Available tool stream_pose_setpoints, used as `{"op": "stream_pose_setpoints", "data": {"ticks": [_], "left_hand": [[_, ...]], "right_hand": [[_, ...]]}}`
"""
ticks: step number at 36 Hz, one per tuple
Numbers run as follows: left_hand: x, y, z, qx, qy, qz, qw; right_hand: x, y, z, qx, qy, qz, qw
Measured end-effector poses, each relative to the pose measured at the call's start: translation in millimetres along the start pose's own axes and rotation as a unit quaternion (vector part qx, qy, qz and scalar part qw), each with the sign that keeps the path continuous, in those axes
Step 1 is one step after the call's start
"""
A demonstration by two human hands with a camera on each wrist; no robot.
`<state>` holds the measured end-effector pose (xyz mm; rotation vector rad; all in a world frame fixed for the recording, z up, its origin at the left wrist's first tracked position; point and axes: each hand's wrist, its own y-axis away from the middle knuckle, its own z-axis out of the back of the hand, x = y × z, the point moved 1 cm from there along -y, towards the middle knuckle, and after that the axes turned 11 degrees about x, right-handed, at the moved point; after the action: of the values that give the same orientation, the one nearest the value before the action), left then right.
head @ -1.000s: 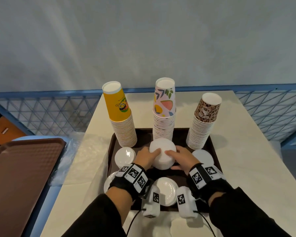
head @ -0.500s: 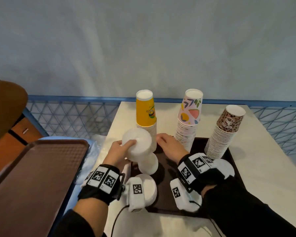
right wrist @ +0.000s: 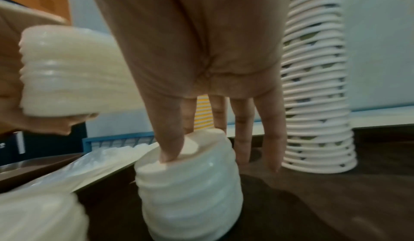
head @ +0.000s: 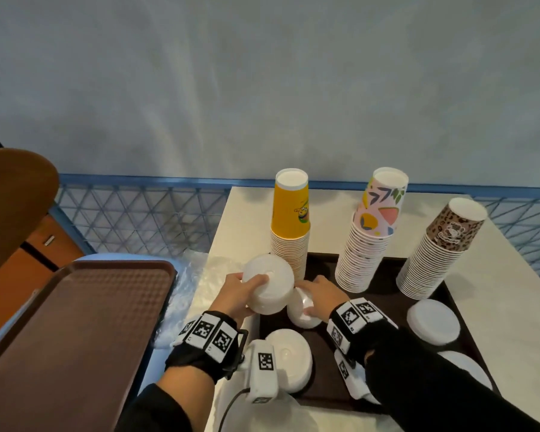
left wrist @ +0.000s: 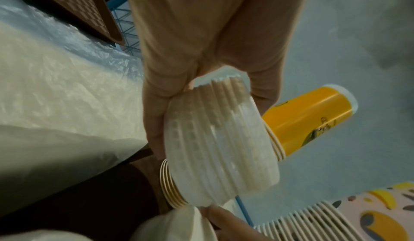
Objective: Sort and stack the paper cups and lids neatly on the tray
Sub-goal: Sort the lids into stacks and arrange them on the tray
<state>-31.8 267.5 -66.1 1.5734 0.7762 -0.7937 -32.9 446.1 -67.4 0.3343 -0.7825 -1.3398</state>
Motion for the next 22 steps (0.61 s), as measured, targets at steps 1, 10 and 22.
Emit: {"op": "stream_pose_setpoints", "data": {"ticks": [1,10,22], "left_hand": [[1.0,-3.4,-1.0,0.003,-0.006,0.005,1.0],[12.4,-25.5,-22.4,0.039,-0.069,0.055,0.995],[27.8,-31.6,-29.6,0.041,-0.14,0.059,0.988]], "right_hand": [[-7.2,2.0,2.2,-0.001,0.002,-0.013,1.0],[-70.4,25.5,10.5,-0.039,-0.002,-0.063,0.997],[-48.4,46.7,-2.5,-0.182,-0.067,-0.028,0.981]]}}
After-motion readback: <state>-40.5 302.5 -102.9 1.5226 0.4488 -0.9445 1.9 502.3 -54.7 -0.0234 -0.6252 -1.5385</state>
